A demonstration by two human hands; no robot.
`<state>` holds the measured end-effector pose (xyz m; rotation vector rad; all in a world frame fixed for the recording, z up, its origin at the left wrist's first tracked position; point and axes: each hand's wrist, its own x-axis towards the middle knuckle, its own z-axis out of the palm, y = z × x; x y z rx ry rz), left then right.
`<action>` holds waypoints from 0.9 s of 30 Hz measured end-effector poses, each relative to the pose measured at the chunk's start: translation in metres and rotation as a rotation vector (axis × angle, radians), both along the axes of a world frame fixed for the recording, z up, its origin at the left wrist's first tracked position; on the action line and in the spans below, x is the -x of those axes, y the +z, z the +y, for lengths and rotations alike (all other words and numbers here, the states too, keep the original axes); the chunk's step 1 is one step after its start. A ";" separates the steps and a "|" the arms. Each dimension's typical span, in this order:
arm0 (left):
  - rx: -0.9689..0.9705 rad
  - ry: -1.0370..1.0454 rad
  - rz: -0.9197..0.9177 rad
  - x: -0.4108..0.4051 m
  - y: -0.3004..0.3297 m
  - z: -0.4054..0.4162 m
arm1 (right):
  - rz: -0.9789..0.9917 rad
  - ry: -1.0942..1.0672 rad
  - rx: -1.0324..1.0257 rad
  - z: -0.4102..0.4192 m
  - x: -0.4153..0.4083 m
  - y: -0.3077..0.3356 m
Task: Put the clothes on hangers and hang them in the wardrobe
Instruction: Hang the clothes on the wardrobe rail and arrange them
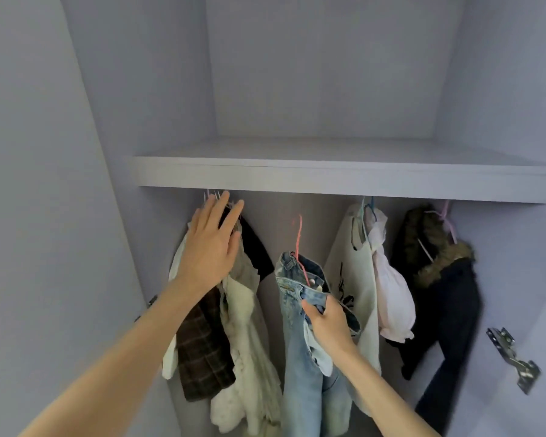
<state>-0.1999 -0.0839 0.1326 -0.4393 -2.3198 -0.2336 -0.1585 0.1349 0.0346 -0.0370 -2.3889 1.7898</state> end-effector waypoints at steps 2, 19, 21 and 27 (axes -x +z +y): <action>0.037 0.031 0.051 0.019 0.019 -0.008 | 0.030 -0.029 0.012 -0.012 0.028 0.008; 0.080 0.055 0.143 0.096 0.028 -0.048 | 0.110 -0.190 -0.108 -0.066 0.202 0.040; 0.080 0.063 0.155 0.097 0.027 -0.048 | 0.077 -0.165 -0.137 -0.067 0.203 0.030; 0.071 0.062 0.129 0.094 0.028 -0.047 | 0.038 -0.144 -0.205 -0.067 0.201 0.021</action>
